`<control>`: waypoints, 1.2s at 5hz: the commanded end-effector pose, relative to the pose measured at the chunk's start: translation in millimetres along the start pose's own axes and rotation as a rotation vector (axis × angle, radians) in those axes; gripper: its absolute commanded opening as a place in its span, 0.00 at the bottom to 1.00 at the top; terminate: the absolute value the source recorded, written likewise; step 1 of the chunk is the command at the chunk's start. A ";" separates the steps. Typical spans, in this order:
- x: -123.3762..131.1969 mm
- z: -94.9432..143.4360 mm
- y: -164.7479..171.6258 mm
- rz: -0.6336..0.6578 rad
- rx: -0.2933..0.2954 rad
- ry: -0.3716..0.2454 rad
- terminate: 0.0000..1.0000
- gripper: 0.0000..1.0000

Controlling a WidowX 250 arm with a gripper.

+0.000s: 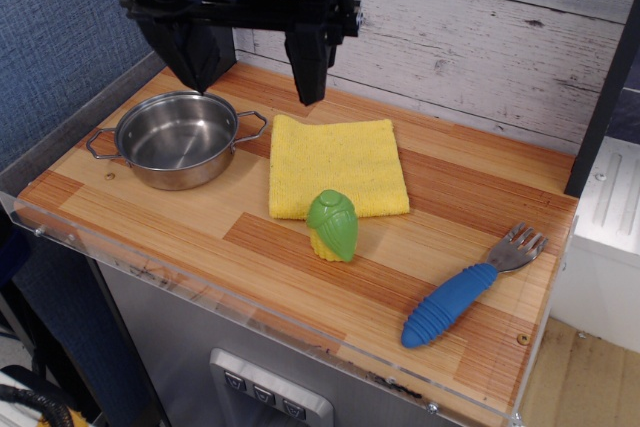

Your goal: Put the fork on the bottom part of the towel.

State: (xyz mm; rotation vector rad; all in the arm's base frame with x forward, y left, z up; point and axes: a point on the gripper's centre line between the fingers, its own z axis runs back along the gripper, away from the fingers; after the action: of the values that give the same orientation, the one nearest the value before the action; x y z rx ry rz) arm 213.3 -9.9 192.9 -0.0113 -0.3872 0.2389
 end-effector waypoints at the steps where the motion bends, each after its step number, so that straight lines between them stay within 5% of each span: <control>1: 0.0 0.0 0.0 0.000 0.000 0.000 0.00 1.00; 2: 20.2 -3.2 -17.3 -0.287 0.037 0.017 0.00 1.00; 3: 23.1 -7.1 -38.0 -0.479 -0.029 0.014 0.00 1.00; 5: 0.7 -35.1 -75.1 -0.606 -0.127 0.060 0.00 1.00; 6: -17.4 -54.8 -86.6 -0.557 -0.211 0.102 0.00 1.00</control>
State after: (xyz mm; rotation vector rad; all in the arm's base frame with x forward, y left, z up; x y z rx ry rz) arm 237.7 -92.8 131.4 -0.1193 -0.2684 -0.3404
